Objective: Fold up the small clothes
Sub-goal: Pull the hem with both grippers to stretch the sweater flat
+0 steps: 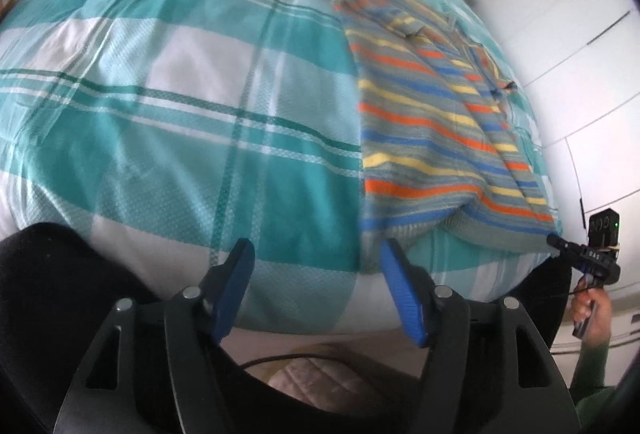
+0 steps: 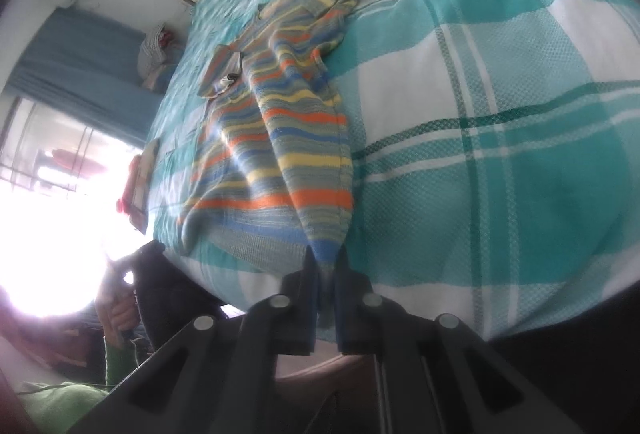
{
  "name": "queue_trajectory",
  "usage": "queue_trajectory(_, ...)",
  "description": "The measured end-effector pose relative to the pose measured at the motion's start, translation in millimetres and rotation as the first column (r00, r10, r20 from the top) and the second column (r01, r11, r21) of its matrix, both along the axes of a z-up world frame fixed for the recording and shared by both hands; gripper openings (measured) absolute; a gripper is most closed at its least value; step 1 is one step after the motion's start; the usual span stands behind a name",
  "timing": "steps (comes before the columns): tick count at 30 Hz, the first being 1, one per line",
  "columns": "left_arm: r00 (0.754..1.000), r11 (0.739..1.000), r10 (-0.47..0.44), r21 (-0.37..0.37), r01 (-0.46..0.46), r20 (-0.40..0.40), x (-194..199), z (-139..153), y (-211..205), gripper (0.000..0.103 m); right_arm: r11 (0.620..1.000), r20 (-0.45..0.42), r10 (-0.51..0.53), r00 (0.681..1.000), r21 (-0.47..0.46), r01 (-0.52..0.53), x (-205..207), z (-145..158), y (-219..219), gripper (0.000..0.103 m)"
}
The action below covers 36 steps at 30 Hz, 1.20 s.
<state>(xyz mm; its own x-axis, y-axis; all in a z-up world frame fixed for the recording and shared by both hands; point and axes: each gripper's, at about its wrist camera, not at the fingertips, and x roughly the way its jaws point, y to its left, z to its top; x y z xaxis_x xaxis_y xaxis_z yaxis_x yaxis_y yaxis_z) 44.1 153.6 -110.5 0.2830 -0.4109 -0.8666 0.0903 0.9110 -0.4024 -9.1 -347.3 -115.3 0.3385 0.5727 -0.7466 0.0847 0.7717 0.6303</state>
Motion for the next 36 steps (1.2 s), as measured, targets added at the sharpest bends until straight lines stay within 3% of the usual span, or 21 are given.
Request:
queue_trajectory(5,0.995,0.993,-0.093,0.068,0.091,0.021,6,-12,-55,0.065,1.000,0.015,0.019,1.000,-0.007,-0.019,3,6,3,0.006)
queue_trajectory(6,0.995,0.992,-0.100,0.076,0.098,0.021,9,-16,-63,0.057,1.000,0.018,0.023,1.000,-0.003,-0.023,2,7,1,0.006)
queue_trajectory(7,0.994,0.991,-0.109,0.082,0.107,0.017,13,-22,-69,0.029,1.000,0.021,0.025,0.999,0.001,-0.025,2,9,2,0.006)
queue_trajectory(8,0.994,0.989,-0.112,0.099,0.111,0.003,16,-27,-74,0.010,1.000,0.026,0.029,0.999,0.007,-0.029,0,13,1,0.006)
queue_trajectory(9,0.994,0.990,-0.107,0.096,0.108,-0.016,18,-30,-73,0.004,0.999,0.032,0.032,0.999,0.012,-0.032,-1,16,0,0.006)
queue_trajectory(12,0.995,0.995,-0.092,0.040,0.094,-0.038,17,-20,-60,0.003,0.999,0.048,0.035,0.998,0.035,-0.036,-5,29,-3,0.006)
queue_trajectory(15,0.994,0.994,-0.105,-0.022,0.104,-0.039,3,9,-38,0.002,0.997,0.063,0.047,0.997,0.062,-0.051,-11,43,-2,0.006)
queue_trajectory(18,0.994,0.994,-0.110,-0.030,0.109,-0.029,-11,30,-24,0.002,0.990,0.060,0.053,0.997,0.126,-0.060,-13,47,-1,0.006)
queue_trajectory(20,0.993,0.994,-0.111,-0.003,0.111,-0.030,-16,30,-20,0.002,0.986,0.037,0.051,0.998,0.154,-0.056,-11,38,-1,0.006)
queue_trajectory(23,0.990,0.990,-0.112,0.082,0.119,-0.081,-12,3,-28,0.002,0.996,-0.048,0.067,0.997,0.056,-0.065,-9,10,2,0.006)
queue_trajectory(26,0.984,0.982,-0.126,0.122,0.142,-0.128,-12,-17,-44,0.002,0.997,-0.107,0.074,0.992,0.021,-0.072,-10,-11,4,0.006)
queue_trajectory(33,0.988,0.976,-0.136,0.163,0.147,-0.074,-15,5,-45,0.002,0.994,-0.044,0.112,0.993,-0.014,-0.112,-13,15,12,0.006)
queue_trajectory(36,0.987,0.971,-0.141,0.182,0.153,-0.078,-22,2,-44,0.002,0.990,-0.054,0.132,0.990,-0.046,-0.134,-13,10,17,0.006)
